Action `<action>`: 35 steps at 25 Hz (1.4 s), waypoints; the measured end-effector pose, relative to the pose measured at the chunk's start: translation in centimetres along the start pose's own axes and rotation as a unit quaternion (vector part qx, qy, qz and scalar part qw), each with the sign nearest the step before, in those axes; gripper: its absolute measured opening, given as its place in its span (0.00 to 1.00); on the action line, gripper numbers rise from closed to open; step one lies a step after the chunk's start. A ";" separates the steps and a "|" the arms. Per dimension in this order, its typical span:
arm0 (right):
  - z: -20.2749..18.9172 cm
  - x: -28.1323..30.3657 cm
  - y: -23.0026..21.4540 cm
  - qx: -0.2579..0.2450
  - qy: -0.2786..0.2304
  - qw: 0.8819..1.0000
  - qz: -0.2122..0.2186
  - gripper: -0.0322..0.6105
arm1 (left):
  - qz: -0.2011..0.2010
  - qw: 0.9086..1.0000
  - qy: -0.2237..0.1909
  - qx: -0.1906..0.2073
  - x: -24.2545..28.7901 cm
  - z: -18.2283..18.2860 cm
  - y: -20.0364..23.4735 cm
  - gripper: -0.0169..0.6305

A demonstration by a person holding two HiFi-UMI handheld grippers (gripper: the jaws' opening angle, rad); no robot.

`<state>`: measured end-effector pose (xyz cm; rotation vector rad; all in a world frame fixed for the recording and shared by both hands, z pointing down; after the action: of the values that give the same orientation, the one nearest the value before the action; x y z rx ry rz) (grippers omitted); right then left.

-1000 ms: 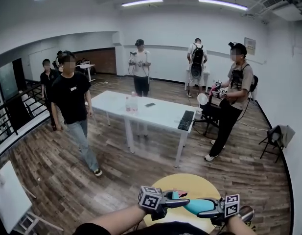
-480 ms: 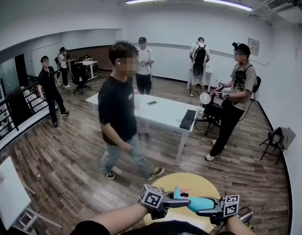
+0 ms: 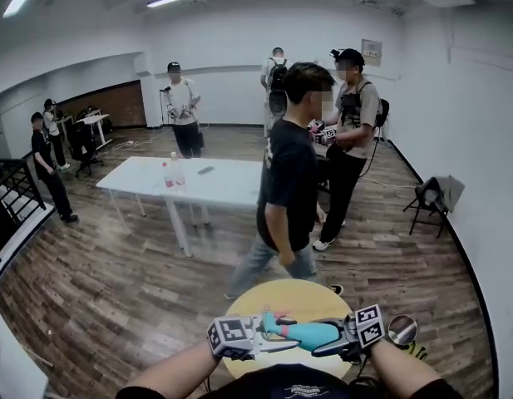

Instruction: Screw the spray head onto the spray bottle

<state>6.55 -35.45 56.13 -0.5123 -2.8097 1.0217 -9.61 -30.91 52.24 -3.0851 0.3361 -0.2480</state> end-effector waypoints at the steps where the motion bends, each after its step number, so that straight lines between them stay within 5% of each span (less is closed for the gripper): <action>1: 0.3 -0.2 -0.1 0.008 -0.010 1.000 -0.003 0.78 | 0.004 0.999 -0.012 -0.035 0.0 -0.2 0.4 0.42; 4: 1.6 -0.8 -0.8 0.027 -0.056 0.998 -0.010 0.78 | 0.043 0.979 -0.100 -0.175 -2.4 -0.9 2.4 0.51; 6: 1.8 -1.9 -1.3 0.034 -0.083 0.996 -0.026 0.78 | 0.093 0.942 -0.191 -0.260 -6.2 -2.0 3.5 0.63; 9: 1.4 -4.2 -1.7 0.043 -0.090 0.993 -0.062 0.78 | 0.181 0.878 -0.278 -0.345 -12.3 -4.7 4.2 0.65; 11: 0.9 -4.9 -1.8 0.045 -0.083 0.993 -0.073 0.78 | 0.203 0.865 -0.288 -0.357 -14.0 -5.9 4.1 0.65; 12: 0.8 -4.8 -1.7 0.043 -0.077 0.993 -0.074 0.78 | 0.197 0.869 -0.282 -0.355 -13.9 -5.8 3.9 0.65; 14: 0.9 -3.7 -1.3 0.031 -0.058 0.995 -0.071 0.78 | 0.163 0.892 -0.246 -0.344 -11.7 -5.2 3.8 0.65; 17: 1.3 -0.8 -0.7 0.002 -0.014 0.998 -0.061 0.78 | 0.088 0.947 -0.143 -0.272 -6.0 -4.0 3.6 0.65; 18: 1.4 -0.2 -0.7 -0.006 -0.002 0.998 -0.056 0.78 | 0.063 0.965 -0.112 -0.229 -4.3 -3.1 3.3 0.58; 19: 1.5 0.0 -0.6 -0.013 0.005 0.999 -0.051 0.78 | 0.042 0.978 -0.089 -0.184 -2.9 -2.0 2.9 0.30; 21: 1.3 -0.7 -0.4 -0.026 0.017 0.999 -0.044 0.78 | 0.014 0.993 -0.055 -0.108 -1.6 -0.6 2.1 0.31; 26: -0.4 -1.0 0.9 -0.039 0.074 0.996 -0.040 0.78 | -0.021 0.999 0.043 0.012 -0.5 -0.7 -0.4 0.33; 28: -0.9 -0.9 1.1 -0.031 0.074 0.996 -0.039 0.78 | -0.024 0.998 0.058 0.026 -0.4 -0.8 -0.9 0.33; 30: -0.8 -1.0 1.1 -0.016 0.059 0.998 -0.034 0.77 | -0.013 0.999 0.044 0.005 -0.5 -0.8 -0.8 0.34; 33: 0.3 -1.4 0.6 0.016 0.013 1.000 -0.020 0.77 | 0.031 0.996 -0.012 -0.081 -1.1 -1.0 0.4 0.37; 35: 0.8 -1.9 -0.1 0.035 -0.032 0.999 -0.017 0.78 | 0.081 0.976 -0.099 -0.179 -3.2 -1.7 1.7 0.57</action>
<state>8.11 -36.65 55.56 -0.4298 -2.8150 1.1454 -13.29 -31.89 53.40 -3.3618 0.6898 0.1410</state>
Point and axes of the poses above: the fingertips, and each gripper's own axes: x forward along the fingers, y to its left, z out of its top, the point moved 8 cm from there along -x, backward along the fingers, and after that the axes turned 7 degrees about x, right-handed, at the moved point
